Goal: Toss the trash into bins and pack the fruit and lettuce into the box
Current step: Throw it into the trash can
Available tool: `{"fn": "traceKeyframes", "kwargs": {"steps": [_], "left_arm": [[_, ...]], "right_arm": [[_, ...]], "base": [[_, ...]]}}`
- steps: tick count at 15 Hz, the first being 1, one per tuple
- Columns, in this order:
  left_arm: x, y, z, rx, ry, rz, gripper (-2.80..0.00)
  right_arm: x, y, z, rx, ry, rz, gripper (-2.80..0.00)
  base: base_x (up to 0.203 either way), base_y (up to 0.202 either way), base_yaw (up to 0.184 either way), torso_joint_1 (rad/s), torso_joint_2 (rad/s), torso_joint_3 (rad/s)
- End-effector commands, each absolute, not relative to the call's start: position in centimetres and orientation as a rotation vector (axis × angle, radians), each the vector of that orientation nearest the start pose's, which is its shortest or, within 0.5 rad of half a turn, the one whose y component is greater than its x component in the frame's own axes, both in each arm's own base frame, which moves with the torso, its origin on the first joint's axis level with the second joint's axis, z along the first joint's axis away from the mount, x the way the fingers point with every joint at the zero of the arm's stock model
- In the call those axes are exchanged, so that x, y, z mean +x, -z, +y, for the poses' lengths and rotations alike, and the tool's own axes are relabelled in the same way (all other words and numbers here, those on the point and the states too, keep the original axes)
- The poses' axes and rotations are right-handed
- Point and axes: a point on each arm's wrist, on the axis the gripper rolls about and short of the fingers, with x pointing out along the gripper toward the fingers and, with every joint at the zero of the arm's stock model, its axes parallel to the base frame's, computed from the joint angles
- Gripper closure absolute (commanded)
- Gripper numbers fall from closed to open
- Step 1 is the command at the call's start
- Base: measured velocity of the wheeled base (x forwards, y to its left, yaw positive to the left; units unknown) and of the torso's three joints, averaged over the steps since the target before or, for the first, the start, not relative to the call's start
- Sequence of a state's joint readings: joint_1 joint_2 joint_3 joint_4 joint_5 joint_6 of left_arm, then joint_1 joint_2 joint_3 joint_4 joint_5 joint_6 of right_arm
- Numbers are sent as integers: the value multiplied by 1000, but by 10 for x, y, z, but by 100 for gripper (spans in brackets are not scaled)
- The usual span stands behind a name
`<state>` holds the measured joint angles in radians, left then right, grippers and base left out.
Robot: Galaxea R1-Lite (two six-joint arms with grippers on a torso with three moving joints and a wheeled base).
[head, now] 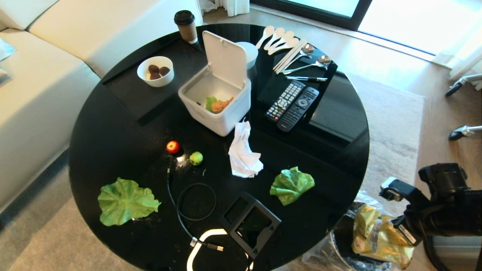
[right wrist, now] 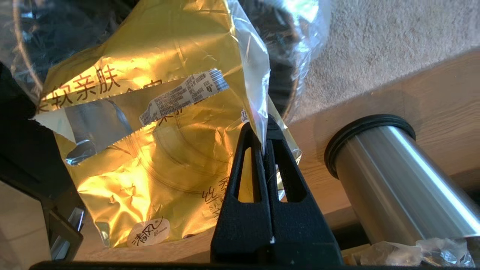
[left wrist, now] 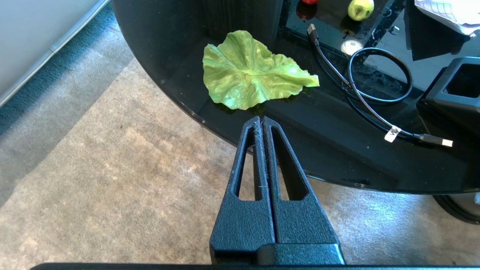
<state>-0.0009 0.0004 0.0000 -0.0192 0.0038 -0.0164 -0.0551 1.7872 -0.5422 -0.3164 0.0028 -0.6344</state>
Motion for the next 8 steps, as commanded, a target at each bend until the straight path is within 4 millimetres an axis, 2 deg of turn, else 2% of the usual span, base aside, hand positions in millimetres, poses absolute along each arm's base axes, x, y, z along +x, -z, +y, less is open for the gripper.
{"fn": "traceKeyframes", "kwargs": {"steps": [1,8], "left_arm": [[-23,-78,0,-17,-3,-18,0],[-23,-78,0,-17,-3,-18,0]], "right_arm": [[259,-76,-14,-557,-234,883,0],[266,-82,-15,-547,-217,855,0]], "base": [[0,0,0,0,0,0],[0,0,0,0,0,0]]}}
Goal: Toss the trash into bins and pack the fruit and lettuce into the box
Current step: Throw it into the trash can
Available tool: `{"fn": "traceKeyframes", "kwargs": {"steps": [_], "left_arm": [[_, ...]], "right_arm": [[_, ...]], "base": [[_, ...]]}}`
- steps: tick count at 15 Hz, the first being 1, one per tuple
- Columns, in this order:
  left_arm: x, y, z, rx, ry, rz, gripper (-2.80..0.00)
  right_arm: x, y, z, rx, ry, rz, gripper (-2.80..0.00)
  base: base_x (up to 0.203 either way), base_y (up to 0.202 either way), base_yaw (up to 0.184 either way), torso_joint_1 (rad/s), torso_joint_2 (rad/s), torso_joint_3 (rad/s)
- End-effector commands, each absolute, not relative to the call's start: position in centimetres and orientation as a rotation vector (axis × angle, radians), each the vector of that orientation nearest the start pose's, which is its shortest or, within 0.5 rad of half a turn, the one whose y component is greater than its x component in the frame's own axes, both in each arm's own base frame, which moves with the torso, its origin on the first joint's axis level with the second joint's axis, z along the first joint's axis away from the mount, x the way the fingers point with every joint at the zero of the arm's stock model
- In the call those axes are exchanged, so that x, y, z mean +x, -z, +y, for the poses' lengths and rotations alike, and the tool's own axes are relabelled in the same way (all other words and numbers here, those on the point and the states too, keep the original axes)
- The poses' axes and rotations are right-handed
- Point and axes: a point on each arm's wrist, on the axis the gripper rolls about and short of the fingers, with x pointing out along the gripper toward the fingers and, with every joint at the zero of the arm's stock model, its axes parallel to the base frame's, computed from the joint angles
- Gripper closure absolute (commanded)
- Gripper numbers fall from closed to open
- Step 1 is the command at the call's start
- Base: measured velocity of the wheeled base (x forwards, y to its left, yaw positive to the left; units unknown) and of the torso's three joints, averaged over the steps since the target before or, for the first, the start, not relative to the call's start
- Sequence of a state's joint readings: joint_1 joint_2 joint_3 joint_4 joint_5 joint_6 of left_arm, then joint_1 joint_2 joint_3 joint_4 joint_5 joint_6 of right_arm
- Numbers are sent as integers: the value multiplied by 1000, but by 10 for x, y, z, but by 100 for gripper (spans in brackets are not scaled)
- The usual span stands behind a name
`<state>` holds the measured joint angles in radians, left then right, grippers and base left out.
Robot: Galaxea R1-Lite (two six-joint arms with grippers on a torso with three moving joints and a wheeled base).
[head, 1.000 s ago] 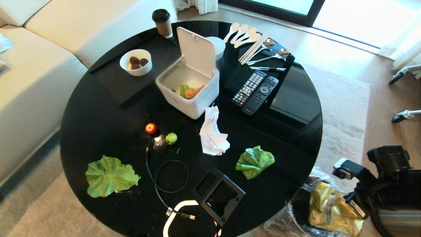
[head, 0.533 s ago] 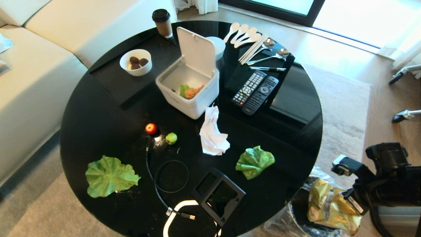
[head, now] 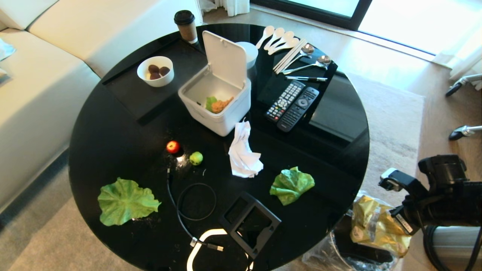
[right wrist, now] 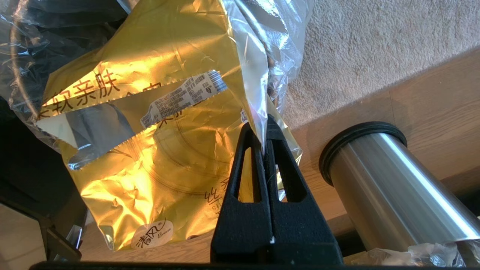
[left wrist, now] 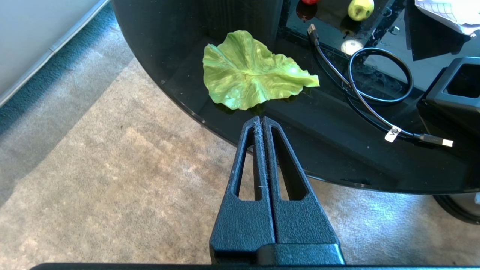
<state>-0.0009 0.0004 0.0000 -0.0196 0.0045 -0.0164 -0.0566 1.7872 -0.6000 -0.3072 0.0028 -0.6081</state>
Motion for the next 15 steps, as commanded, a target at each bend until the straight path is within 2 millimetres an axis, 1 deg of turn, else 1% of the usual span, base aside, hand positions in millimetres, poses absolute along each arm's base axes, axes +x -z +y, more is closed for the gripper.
{"fn": "traceKeyframes", "kwargs": {"steps": [1,4,9,13,15], "left_arm": [[-23,-78,0,-17,-3,-20,0],[-23,-78,0,-17,-4,-20,0],[-23,-78,0,-17,-3,-19,0],[-23,-78,0,-17,-4,-19,0],[-23,-78,0,-17,-3,-19,0]], "right_arm": [[267,-83,-15,-547,-216,850,0],[274,-90,-15,-533,-199,822,0],[276,-88,-14,-532,-203,825,0],[277,-87,-6,-543,-231,820,0],[277,-84,-6,-542,-238,831,0]], "base": [[0,0,0,0,0,0],[0,0,0,0,0,0],[0,0,0,0,0,0],[0,0,0,0,0,0],[0,0,0,0,0,0]]}}
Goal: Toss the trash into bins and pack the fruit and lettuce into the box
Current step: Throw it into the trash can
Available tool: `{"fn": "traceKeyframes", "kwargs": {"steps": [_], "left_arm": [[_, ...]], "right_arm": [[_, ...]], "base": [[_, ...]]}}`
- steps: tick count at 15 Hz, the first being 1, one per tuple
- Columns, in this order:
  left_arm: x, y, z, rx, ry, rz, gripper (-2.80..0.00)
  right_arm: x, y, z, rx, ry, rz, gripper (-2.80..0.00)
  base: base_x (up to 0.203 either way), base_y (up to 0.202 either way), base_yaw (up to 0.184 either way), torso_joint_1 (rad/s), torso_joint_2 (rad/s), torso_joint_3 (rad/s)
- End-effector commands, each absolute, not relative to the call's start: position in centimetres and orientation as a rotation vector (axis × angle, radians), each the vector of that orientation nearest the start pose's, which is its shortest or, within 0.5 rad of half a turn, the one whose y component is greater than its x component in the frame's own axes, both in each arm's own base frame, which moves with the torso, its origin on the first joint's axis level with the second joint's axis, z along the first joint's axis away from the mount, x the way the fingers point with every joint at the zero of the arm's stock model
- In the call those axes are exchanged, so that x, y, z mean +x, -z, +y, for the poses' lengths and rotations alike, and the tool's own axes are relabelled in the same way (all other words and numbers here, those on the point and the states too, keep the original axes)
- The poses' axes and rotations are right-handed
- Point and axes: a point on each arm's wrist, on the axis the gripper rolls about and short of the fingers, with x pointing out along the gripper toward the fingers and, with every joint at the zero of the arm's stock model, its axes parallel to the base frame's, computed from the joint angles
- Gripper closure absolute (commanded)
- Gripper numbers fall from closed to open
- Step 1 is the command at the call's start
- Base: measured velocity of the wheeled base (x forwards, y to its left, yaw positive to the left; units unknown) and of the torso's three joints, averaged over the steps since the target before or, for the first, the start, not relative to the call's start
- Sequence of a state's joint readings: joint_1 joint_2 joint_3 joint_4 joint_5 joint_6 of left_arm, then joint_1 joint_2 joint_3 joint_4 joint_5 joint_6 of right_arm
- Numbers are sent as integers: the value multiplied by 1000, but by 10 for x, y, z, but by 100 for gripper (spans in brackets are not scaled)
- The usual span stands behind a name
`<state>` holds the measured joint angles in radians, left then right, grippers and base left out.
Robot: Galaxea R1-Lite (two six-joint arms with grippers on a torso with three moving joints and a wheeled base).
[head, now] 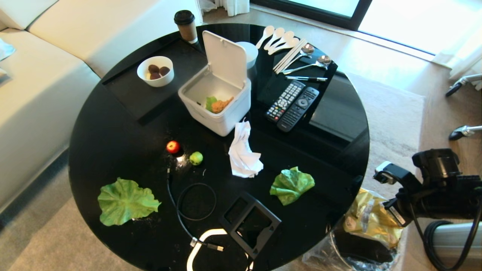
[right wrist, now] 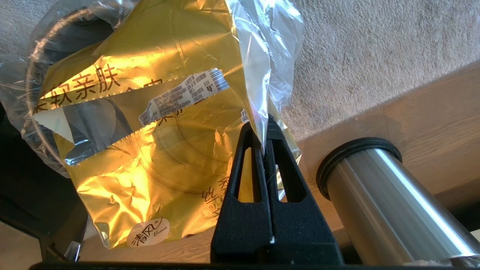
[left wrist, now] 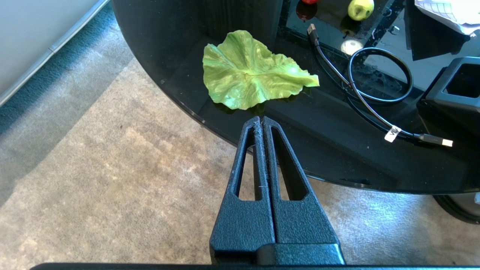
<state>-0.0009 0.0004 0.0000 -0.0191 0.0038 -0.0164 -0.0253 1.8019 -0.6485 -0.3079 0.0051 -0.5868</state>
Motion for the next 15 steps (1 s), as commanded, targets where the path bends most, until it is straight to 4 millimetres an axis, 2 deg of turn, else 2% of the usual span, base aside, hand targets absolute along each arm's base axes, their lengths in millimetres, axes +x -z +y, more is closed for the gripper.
{"fn": "traceKeyframes", "kwargs": {"steps": [1,15], "left_arm": [[-23,-78,0,-17,-4,-19,0],[-23,-78,0,-17,-4,-20,0]], "right_arm": [[277,-83,-6,-542,-239,834,0],[279,-76,-8,-538,-234,858,0]], "base": [[0,0,0,0,0,0],[0,0,0,0,0,0]]}}
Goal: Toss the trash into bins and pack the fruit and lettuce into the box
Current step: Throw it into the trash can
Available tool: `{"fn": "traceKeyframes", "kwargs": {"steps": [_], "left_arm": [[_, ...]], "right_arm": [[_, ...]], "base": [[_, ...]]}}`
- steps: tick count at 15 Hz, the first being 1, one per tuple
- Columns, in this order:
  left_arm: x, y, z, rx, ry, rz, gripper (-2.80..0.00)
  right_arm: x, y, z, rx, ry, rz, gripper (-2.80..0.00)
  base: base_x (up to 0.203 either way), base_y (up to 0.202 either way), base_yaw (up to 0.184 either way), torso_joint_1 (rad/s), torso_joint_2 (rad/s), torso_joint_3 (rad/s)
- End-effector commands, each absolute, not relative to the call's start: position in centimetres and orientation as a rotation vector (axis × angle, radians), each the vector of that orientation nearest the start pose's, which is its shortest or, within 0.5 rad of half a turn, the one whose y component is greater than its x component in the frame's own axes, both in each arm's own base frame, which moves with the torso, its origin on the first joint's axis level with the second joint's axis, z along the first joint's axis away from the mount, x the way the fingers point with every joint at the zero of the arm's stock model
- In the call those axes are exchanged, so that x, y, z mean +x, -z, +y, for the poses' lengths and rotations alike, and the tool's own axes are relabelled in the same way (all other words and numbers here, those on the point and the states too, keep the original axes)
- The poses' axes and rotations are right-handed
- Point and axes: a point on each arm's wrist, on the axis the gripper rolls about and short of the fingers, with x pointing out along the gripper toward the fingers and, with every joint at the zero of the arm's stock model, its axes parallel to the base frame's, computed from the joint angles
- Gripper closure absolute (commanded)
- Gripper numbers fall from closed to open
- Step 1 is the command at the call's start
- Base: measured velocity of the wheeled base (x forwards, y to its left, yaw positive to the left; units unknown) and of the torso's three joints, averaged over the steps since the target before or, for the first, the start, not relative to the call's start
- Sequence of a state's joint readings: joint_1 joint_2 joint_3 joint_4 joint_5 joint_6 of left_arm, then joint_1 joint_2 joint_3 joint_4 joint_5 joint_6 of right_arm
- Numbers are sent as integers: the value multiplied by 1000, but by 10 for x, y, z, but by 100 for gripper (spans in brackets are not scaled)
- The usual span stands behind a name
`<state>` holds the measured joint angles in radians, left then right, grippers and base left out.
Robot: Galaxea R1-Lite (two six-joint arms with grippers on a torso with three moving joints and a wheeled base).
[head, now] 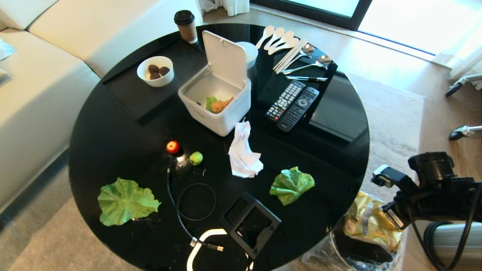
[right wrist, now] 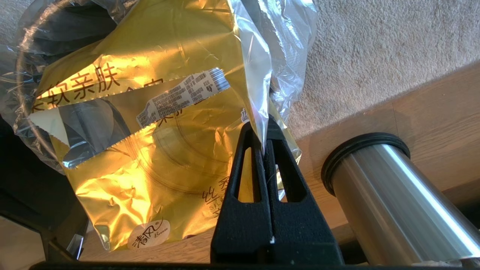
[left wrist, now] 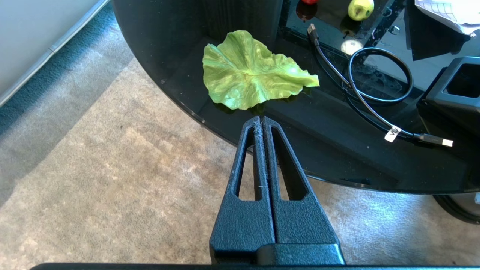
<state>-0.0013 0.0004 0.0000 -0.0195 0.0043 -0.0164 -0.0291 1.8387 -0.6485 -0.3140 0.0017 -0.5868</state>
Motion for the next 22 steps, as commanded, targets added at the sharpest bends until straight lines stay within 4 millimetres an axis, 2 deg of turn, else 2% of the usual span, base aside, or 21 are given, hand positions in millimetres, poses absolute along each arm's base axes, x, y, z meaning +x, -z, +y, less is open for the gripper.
{"fn": "traceKeyframes", "kwargs": {"steps": [1,11,18,22], "left_arm": [[-23,-78,0,-17,-3,-20,0],[-23,-78,0,-17,-3,-20,0],[-23,-78,0,-17,-3,-20,0],[-23,-78,0,-17,-3,-20,0]], "right_arm": [[278,-76,-8,-537,-236,859,0],[274,-83,-9,-498,-205,848,0],[259,-66,-9,-493,-224,920,0],[265,-58,-9,-492,-231,938,0]], "base": [[0,0,0,0,0,0],[0,0,0,0,0,0],[0,0,0,0,0,0],[0,0,0,0,0,0]]}}
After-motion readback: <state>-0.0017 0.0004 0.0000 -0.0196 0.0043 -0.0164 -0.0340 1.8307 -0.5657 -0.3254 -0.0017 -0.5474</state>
